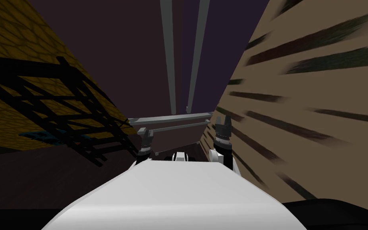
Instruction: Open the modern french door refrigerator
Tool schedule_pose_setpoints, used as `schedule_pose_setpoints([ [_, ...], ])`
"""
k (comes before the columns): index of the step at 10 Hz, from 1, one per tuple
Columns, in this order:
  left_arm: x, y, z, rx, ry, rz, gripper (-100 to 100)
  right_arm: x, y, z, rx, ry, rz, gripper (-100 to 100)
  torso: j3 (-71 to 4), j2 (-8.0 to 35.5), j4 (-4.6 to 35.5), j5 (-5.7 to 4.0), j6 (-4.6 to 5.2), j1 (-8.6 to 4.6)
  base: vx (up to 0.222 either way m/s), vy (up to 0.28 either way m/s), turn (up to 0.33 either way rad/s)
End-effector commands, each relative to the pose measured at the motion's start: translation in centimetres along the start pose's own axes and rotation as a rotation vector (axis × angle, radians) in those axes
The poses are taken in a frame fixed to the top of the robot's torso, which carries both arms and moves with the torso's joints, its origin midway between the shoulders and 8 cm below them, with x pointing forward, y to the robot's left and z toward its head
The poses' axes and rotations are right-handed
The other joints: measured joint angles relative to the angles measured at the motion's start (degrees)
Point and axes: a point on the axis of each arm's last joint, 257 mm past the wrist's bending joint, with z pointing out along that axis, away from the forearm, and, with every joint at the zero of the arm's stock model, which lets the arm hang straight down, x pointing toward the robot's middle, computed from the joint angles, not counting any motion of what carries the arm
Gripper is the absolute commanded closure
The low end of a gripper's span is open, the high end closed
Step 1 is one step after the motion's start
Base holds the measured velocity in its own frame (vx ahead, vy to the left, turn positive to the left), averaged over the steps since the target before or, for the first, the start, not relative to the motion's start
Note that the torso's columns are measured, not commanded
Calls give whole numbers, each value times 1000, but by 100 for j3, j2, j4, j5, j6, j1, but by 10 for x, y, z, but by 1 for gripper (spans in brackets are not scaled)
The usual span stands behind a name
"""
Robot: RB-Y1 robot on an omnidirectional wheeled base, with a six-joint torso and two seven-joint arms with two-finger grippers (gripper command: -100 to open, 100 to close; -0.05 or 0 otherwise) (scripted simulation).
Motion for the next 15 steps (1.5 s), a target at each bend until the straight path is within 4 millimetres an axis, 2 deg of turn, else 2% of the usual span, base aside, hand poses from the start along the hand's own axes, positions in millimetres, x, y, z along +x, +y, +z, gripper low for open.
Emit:
schedule_pose_setpoints([
  [1, -7, 12, -13, -28, -16, -5, -100, 0, 0, 0, 0, 0, 0, 0, -6, -11, -8, 7, 2, 11, 38, -29, 36],
  [7, -18, 32, -34, -77, -34, -4, -100, 0, 0, 0, 0, 0, 0, 0, -24, -49, -23, 24, 2, 46, 27, -20, 17],
  [12, -37, 49, -61, -119, -62, 3, -100, 0, 0, 0, 0, 0, 0, 0, -18, -42, -20, 27, -1, 57, 48, -30, 25],
  [15, -41, 52, -66, -127, -67, 5, -100, 0, 0, 0, 0, 0, 0, 0, -13, -29, -5, 16, 1, 51, 28, -21, 15],
])
